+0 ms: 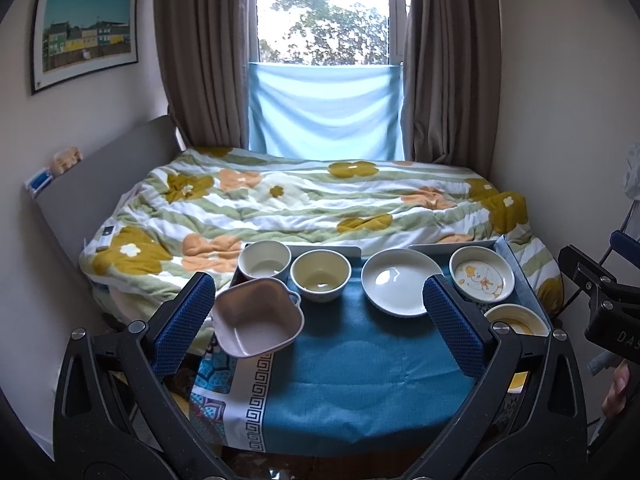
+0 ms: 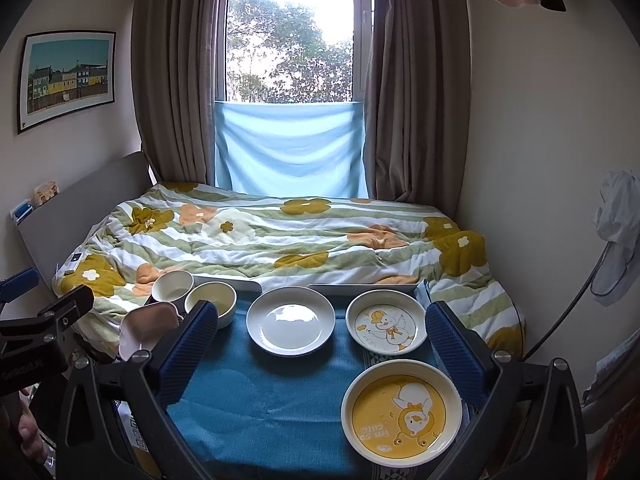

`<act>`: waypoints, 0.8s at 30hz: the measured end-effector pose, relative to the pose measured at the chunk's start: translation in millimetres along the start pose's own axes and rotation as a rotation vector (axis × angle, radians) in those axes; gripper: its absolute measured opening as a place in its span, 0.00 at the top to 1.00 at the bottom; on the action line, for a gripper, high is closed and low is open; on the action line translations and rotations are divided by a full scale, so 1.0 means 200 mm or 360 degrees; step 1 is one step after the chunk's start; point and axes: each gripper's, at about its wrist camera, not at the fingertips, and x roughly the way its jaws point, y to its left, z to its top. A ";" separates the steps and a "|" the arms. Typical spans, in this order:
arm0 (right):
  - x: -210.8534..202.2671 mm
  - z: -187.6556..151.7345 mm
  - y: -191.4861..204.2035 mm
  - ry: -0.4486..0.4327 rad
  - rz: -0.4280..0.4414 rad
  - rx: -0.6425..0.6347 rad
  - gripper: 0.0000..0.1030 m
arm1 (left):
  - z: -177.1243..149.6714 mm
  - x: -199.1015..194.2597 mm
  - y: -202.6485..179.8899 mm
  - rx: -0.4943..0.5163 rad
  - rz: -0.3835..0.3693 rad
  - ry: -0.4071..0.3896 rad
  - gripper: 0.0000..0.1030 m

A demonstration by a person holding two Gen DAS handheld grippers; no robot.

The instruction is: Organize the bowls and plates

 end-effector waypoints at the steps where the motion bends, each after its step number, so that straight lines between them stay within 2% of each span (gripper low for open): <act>1: 0.00 0.00 0.00 -0.0001 0.0000 -0.0003 0.00 | 0.00 0.00 0.00 0.0001 0.0000 0.0002 0.00; 18: 0.00 0.02 0.01 -0.0012 0.0002 0.0012 0.00 | 0.02 0.03 0.03 0.0025 0.0029 -0.0012 0.00; 24: 0.00 0.02 0.02 -0.0012 -0.0005 0.0022 0.00 | 0.02 0.04 0.03 0.0049 -0.0033 -0.0009 0.00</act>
